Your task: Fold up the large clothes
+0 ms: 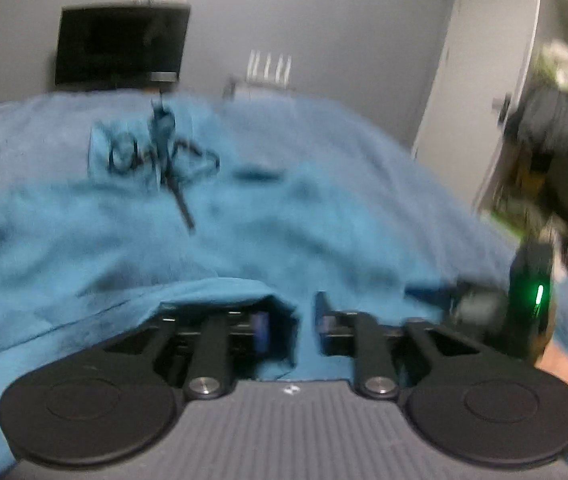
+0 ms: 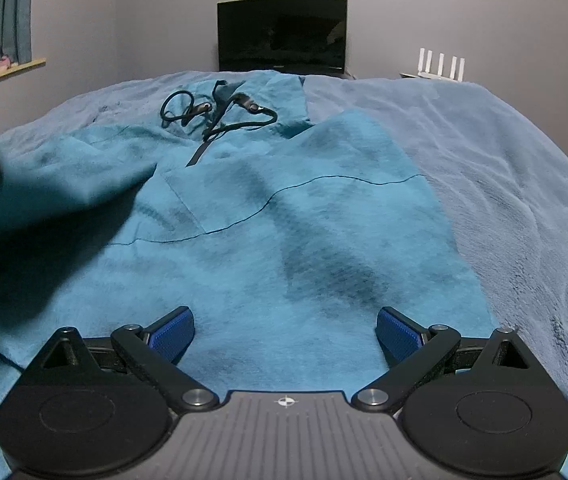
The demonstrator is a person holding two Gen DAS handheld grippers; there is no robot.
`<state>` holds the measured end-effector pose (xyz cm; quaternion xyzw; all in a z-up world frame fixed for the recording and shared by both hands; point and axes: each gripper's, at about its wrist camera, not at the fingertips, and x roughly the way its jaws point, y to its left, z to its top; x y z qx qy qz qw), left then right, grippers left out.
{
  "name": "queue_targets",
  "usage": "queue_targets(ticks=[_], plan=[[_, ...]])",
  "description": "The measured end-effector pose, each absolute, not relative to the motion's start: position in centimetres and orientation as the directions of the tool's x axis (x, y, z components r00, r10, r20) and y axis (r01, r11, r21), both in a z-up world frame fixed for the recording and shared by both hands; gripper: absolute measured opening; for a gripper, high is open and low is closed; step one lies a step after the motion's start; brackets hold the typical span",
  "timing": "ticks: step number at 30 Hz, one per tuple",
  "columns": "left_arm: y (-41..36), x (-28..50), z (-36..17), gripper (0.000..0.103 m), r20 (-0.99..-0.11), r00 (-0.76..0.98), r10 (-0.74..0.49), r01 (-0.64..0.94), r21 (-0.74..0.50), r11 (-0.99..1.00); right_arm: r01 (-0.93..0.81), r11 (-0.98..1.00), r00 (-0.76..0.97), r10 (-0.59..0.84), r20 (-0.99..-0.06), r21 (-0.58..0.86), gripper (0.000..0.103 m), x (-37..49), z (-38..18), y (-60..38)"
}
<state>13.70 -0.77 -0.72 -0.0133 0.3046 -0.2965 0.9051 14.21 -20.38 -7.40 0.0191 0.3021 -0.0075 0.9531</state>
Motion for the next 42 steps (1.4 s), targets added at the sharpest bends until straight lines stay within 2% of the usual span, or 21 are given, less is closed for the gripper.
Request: queue_targets(ticks=[1,2,3,5,7,9,12,15,19,21,23,26,28,30,32,37,42], plan=[[-1.0,12.9,-0.7,0.037,-0.553,0.630,-0.545,0.531,-0.205,0.822,0.031,0.999,0.820,-0.005,-0.573,0.035,0.099,14.1,-7.3,-20.5],[-0.5,11.4,-0.2,0.047,-0.549,0.627,-0.553,0.534,-0.214,0.818,0.035,0.999,0.822,-0.006,-0.569,0.040,0.099,14.0,-7.3,-20.6],[-0.3,10.1,0.6,0.063,-0.544,0.628,-0.557,0.530,-0.224,0.818,0.035,0.998,0.828,-0.002,-0.560,0.049,0.099,13.8,-7.1,-20.8],[0.6,8.7,1.7,0.076,-0.517,0.665,-0.538,0.497,-0.231,0.836,0.013,0.997,0.840,0.032,-0.541,0.078,0.099,13.3,-6.7,-21.1],[2.1,6.9,3.5,0.076,-0.493,0.737,-0.463,0.419,-0.204,0.885,-0.027,0.995,0.846,0.072,-0.529,0.094,0.096,12.8,-6.0,-21.0],[3.8,7.0,3.9,0.076,-0.509,0.780,-0.365,0.307,-0.197,0.931,-0.077,0.994,0.854,0.109,-0.509,0.082,0.094,12.1,-4.8,-20.3],[7.6,8.8,2.8,0.076,-0.541,0.811,-0.222,0.106,-0.237,0.966,-0.184,0.982,0.863,0.179,-0.473,0.036,0.094,11.1,-2.4,-18.3],[11.1,10.9,0.7,0.076,-0.602,0.790,-0.115,-0.073,-0.279,0.957,-0.343,0.937,0.835,0.272,-0.478,-0.066,0.091,11.0,-0.2,-14.6],[13.2,13.1,-1.3,0.076,-0.638,0.769,0.029,-0.172,-0.164,0.971,-0.564,0.801,0.750,0.396,-0.530,-0.201,0.089,10.9,1.4,-7.5],[13.9,13.6,-2.0,0.076,-0.640,0.768,0.043,-0.179,-0.150,0.972,-0.649,0.723,0.695,0.438,-0.571,-0.235,0.087,10.8,1.0,-3.8],[14.9,13.8,-2.3,0.076,-0.646,0.763,0.023,-0.187,-0.186,0.965,-0.724,0.642,0.629,0.465,-0.623,-0.252,0.084,10.5,0.2,-0.5],[15.7,14.4,-3.0,0.076,-0.653,0.757,-0.016,-0.179,-0.231,0.956,-0.769,0.537,0.602,0.424,-0.677,-0.347,0.084,9.8,-1.9,3.4],[16.1,14.3,-3.1,0.076,-0.653,0.757,-0.021,-0.175,-0.234,0.956,-0.758,0.504,0.625,0.377,-0.684,-0.415,0.075,9.7,-3.3,4.9],[16.3,14.3,-3.1,0.076,-0.652,0.757,-0.033,-0.167,-0.241,0.956,-0.717,0.530,0.667,0.331,-0.668,-0.454,0.034,10.0,-3.7,5.1],[16.4,14.0,-2.8,0.076,-0.647,0.762,-0.044,-0.158,-0.250,0.955,-0.689,0.583,0.685,0.332,-0.648,-0.430,0.011,10.3,-3.5,4.2],[16.2,13.5,-2.0,0.076,-0.611,0.791,-0.038,-0.151,-0.256,0.955,-0.542,0.791,0.782,0.351,-0.515,-0.285,0.007,10.1,0.4,-2.0],[15.6,13.5,-1.8,0.076,-0.616,0.788,-0.024,-0.153,-0.233,0.960,-0.306,0.950,0.872,0.255,-0.417,-0.059,0.006,10.5,3.8,-11.8]])
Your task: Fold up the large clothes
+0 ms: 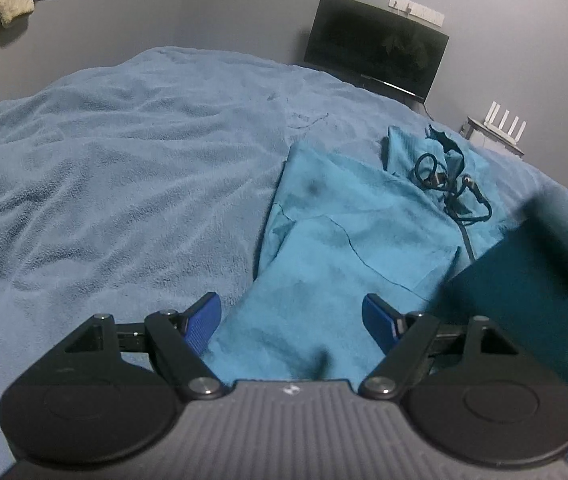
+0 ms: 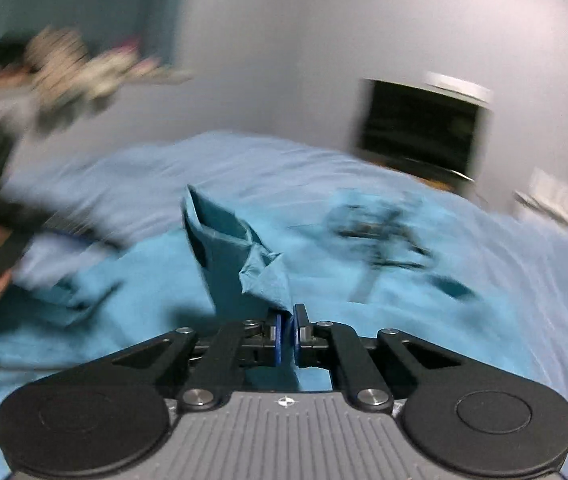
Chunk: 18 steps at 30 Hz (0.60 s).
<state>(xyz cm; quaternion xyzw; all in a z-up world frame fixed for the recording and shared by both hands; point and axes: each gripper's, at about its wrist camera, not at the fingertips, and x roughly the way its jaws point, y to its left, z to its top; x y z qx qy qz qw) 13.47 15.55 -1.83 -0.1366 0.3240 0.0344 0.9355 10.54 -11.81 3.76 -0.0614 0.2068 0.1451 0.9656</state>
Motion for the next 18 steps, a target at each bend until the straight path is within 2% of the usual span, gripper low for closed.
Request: queue_targets(ticks=[3,5,8,12,13,14,15,16,17,18], plan=[[15.0,13.6,-1.9,0.076,-0.622,0.783,-0.017,-0.150,-0.215,0.965,-0.121,0.989,0.907,0.147,-0.395,0.090,0.006,10.6,3.7,-18.8],[14.5,13.6,-1.9,0.076,-0.627,0.779,-0.023,-0.133,-0.201,0.971,-0.030,0.990,0.906,0.084,-0.414,0.135,0.006,10.9,2.5,-22.4],[13.4,13.9,-2.5,0.076,-0.650,0.759,-0.033,-0.099,-0.165,0.981,0.076,0.977,0.867,0.033,-0.497,0.198,0.006,11.6,-0.7,-26.8],[12.1,14.5,-3.7,0.076,-0.693,0.721,-0.019,-0.077,-0.107,0.991,0.160,0.936,0.769,0.081,-0.634,0.313,0.010,13.2,-5.5,-29.9],[11.8,14.6,-3.9,0.076,-0.697,0.717,-0.010,-0.076,-0.092,0.993,0.183,0.927,0.764,0.076,-0.641,0.328,0.014,13.2,-5.9,-30.0],[11.7,14.7,-3.9,0.076,-0.697,0.717,-0.003,-0.075,-0.081,0.994,0.206,0.922,0.773,0.052,-0.632,0.328,0.027,12.5,-5.7,-29.5],[11.6,14.7,-3.9,0.076,-0.696,0.718,0.000,-0.073,-0.076,0.994,0.233,0.925,0.785,0.004,-0.620,0.301,0.048,12.3,-5.3,-29.1],[11.5,14.7,-3.9,0.076,-0.692,0.722,-0.003,-0.068,-0.076,0.995,0.256,0.933,0.803,-0.060,-0.592,0.252,0.057,12.0,-4.6,-28.8],[11.3,14.7,-3.9,0.076,-0.689,0.724,-0.008,-0.061,-0.076,0.995,0.259,0.943,0.826,-0.102,-0.554,0.211,0.062,11.6,-3.9,-28.4],[11.2,14.7,-4.0,0.076,-0.688,0.726,-0.014,-0.053,-0.076,0.996,0.241,0.954,0.851,-0.118,-0.512,0.181,0.062,11.3,-3.2,-28.1]])
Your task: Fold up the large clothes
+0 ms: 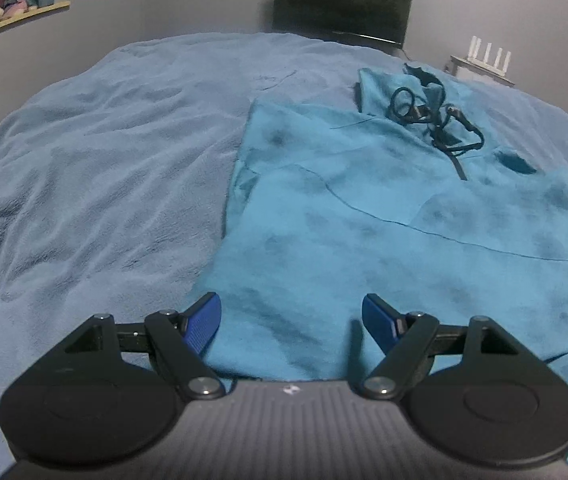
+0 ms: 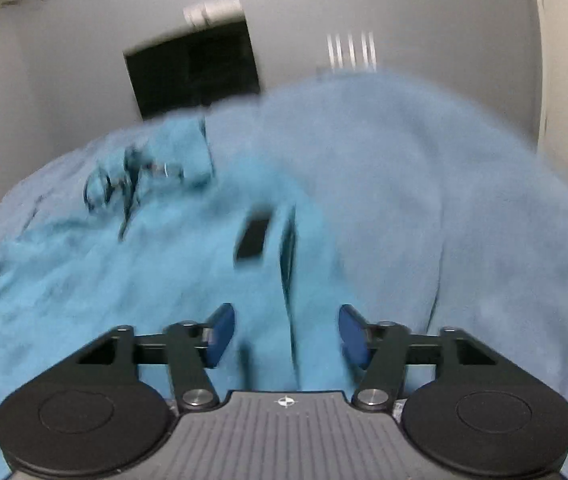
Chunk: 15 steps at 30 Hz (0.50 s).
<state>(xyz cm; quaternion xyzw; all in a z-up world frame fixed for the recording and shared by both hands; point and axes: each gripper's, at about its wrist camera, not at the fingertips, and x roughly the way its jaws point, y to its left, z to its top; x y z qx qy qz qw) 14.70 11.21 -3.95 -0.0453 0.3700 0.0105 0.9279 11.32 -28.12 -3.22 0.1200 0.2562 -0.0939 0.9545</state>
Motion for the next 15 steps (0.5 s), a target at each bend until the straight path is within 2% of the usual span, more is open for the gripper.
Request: queue_targets(ticks=[3,5,7,10,11,12,14,15], plan=[[10.6,15.0,-4.4,0.076,-0.694,0.720,-0.035,-0.015,-0.066,0.998,0.128,0.981,0.890,-0.049,-0.453,0.147,0.063,11.1,-1.8,-26.7],[10.0,15.1,-4.8,0.076,-0.701,0.713,-0.026,0.000,-0.038,0.999,0.051,0.993,0.887,0.004,-0.461,0.105,0.069,11.9,-2.1,-25.2],[9.6,15.4,-5.3,0.077,-0.711,0.703,-0.011,0.011,-0.004,1.000,0.004,0.998,0.873,0.029,-0.487,0.067,0.070,12.8,-2.9,-24.1],[9.4,15.8,-6.2,0.084,-0.730,0.683,0.001,0.026,0.025,0.999,-0.023,0.999,0.827,0.038,-0.560,0.033,0.070,13.8,-4.6,-23.2],[9.3,16.0,-6.5,0.089,-0.739,0.673,0.007,0.032,0.038,0.999,-0.016,0.999,0.805,0.032,-0.593,0.032,0.071,14.7,-5.0,-22.8],[9.2,16.2,-6.9,0.096,-0.750,0.661,0.020,0.034,0.057,0.998,-0.001,0.999,0.779,0.027,-0.626,0.042,0.075,15.4,-5.5,-22.7],[9.2,16.5,-7.8,0.102,-0.766,0.641,0.038,0.030,0.074,0.997,0.016,0.997,0.756,0.039,-0.654,0.078,0.077,15.9,-6.4,-23.3],[9.3,16.6,-8.1,0.103,-0.770,0.637,0.038,0.025,0.070,0.997,0.019,0.996,0.756,0.041,-0.653,0.085,0.083,16.3,-6.7,-23.5]])
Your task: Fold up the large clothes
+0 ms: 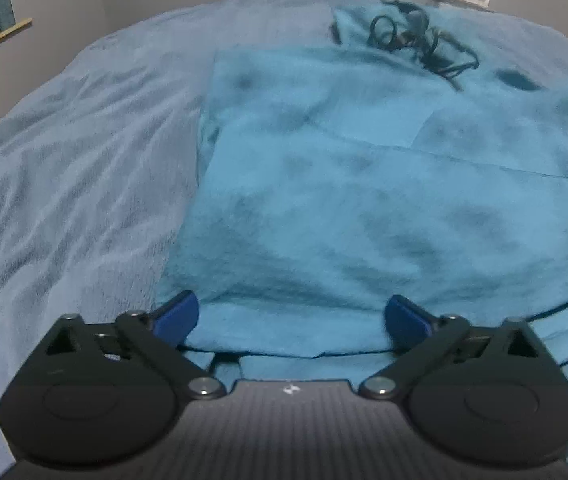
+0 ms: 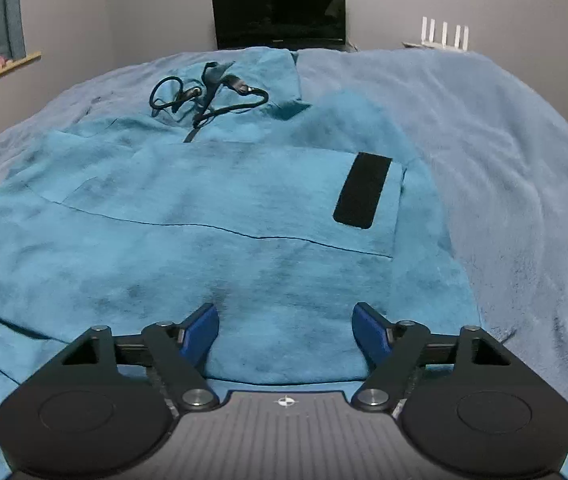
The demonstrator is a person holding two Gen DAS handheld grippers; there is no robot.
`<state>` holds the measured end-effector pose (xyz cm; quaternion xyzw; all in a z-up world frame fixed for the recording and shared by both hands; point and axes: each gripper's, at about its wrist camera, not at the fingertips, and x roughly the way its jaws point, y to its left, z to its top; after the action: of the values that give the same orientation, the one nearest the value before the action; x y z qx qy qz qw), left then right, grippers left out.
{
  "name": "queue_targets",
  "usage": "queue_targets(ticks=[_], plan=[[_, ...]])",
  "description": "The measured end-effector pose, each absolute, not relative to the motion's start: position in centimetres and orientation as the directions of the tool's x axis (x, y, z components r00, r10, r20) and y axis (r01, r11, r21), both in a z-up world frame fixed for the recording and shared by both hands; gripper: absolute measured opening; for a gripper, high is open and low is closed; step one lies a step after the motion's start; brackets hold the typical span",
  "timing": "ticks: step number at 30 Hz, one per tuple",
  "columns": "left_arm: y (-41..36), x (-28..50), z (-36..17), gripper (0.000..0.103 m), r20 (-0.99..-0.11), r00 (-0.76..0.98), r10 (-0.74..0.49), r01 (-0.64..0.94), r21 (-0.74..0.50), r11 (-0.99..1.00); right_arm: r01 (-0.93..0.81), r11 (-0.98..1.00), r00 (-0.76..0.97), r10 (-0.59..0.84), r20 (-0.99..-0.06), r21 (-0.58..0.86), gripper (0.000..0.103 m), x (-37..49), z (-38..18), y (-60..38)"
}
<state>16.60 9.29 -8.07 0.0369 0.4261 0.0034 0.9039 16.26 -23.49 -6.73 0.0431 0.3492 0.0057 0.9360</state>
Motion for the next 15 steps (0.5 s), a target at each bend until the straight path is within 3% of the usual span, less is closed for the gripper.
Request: queue_targets(ticks=[5,8,12,15], plan=[[9.6,16.6,-7.9,0.103,-0.759,0.650,0.037,0.013,0.059,0.998,0.023,0.999,0.761,0.007,-0.649,0.038,0.093,15.8,-7.4,-22.9],[9.7,15.4,-6.3,0.103,-0.672,0.738,0.061,-0.023,0.065,0.998,0.065,0.998,0.779,-0.041,-0.626,0.016,0.097,14.0,-6.7,-23.4],[9.3,14.0,-4.4,0.103,-0.544,0.834,0.087,-0.045,0.090,0.995,0.155,0.987,0.840,-0.117,-0.529,0.029,0.102,12.7,-5.3,-24.1],[8.0,14.7,-5.2,0.103,-0.587,0.808,0.057,0.018,0.121,0.992,0.184,0.983,0.807,-0.139,-0.574,0.022,0.102,13.4,-6.0,-24.3]])
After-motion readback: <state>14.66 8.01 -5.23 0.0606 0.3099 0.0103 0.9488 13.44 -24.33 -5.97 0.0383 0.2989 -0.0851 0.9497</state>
